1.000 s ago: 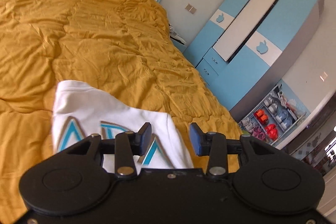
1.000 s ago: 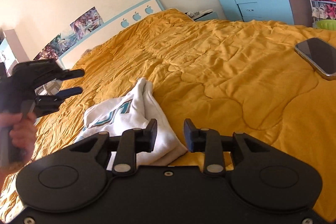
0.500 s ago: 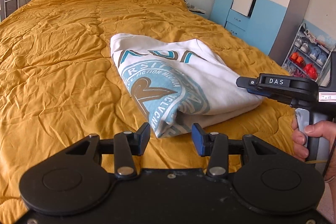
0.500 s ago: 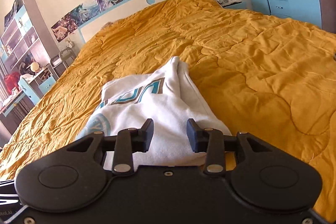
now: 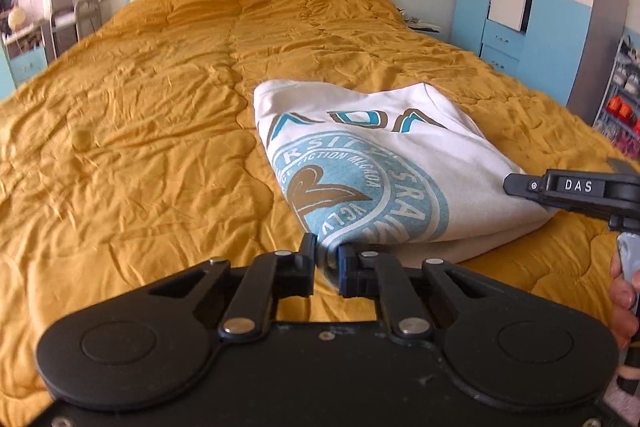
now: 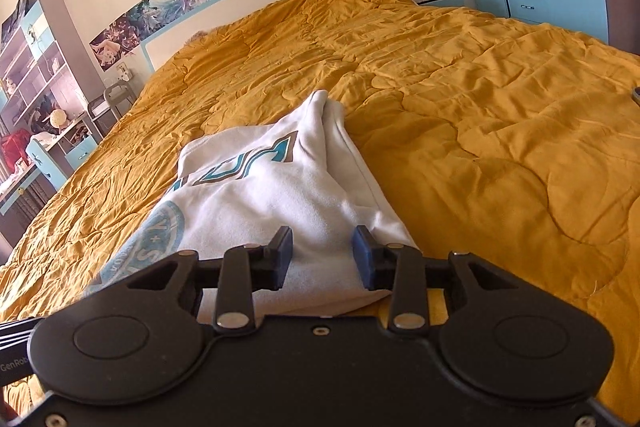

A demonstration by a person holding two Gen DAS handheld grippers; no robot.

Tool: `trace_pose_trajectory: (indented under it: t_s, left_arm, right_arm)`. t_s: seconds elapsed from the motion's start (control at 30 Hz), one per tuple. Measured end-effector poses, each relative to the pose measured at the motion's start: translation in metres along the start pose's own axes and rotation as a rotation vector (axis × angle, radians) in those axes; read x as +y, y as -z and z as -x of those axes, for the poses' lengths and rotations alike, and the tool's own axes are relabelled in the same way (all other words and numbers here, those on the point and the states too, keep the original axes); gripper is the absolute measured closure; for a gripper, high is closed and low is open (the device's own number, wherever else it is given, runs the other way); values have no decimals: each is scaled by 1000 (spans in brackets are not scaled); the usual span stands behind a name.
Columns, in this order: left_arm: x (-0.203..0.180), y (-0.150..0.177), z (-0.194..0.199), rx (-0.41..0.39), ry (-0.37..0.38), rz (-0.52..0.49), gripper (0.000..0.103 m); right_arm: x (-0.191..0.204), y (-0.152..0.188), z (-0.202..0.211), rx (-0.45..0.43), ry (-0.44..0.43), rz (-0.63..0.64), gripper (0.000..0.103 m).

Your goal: Fold small clothes

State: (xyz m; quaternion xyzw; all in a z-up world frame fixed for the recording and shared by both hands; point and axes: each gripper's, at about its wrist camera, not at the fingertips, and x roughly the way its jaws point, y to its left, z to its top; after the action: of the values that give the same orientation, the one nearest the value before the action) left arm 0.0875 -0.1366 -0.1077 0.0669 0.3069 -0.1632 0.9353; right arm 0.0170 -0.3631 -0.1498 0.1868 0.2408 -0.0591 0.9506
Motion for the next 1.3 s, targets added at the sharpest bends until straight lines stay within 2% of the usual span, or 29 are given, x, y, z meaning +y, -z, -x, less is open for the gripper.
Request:
trace_pose_trajectory:
  t_s: [0.03, 0.23, 0.33, 0.43, 0.57, 0.67, 0.7, 0.77, 0.87, 0.97, 1.07, 1.17, 1.2, 1.23, 1.3]
  left_arm:
    - [-2, 0, 1, 4, -15, -30, 94]
    - [2, 20, -29, 126, -24, -36, 93]
    - [3, 22, -30, 134, -14, -33, 93]
    - [11, 17, -22, 148, 31, 0, 92]
    - [20, 11, 7, 129, 68, 37, 91]
    - [30, -2, 31, 42, 82, 80, 91]
    - [32, -9, 35, 17, 104, 106, 91]
    - [35, -20, 34, -24, 177, 169, 88]
    - [32, -27, 16, -26, 277, 251, 88]
    - [28, -23, -9, 30, 292, 287, 88]
    - [29, -13, -27, 91, 295, 331, 88]
    - [31, -8, -34, 100, 302, 351, 87]
    - [31, -7, -35, 99, 304, 348, 87]
    - [31, -7, -36, 101, 304, 348, 87]
    - [32, -6, -35, 102, 310, 364, 86]
  right_arm:
    - [-1, 0, 0, 2, 1, 2, 69]
    - [-4, 0, -1, 12, -4, -8, 69]
    - [-2, 1, -2, 15, 6, 12, 69]
    - [0, 1, -2, 16, 15, 20, 69]
    - [-1, -6, 3, 13, -2, 5, 68]
    - [-4, -25, 5, -36, -39, 9, 60]
    - [-4, -36, 2, -60, -37, 26, 55]
    - [-5, -59, -11, -93, -45, 58, 52]
    - [-3, -92, -48, -90, -84, 92, 52]
    - [6, -115, -88, -61, -105, 148, 52]
    - [12, -125, -130, 27, -96, 162, 56]
    - [14, -123, -164, 89, -33, 186, 59]
    - [15, -121, -171, 105, -25, 191, 69]
    - [14, -119, -176, 128, -43, 192, 95]
    - [18, -119, -175, 116, -45, 208, 95]
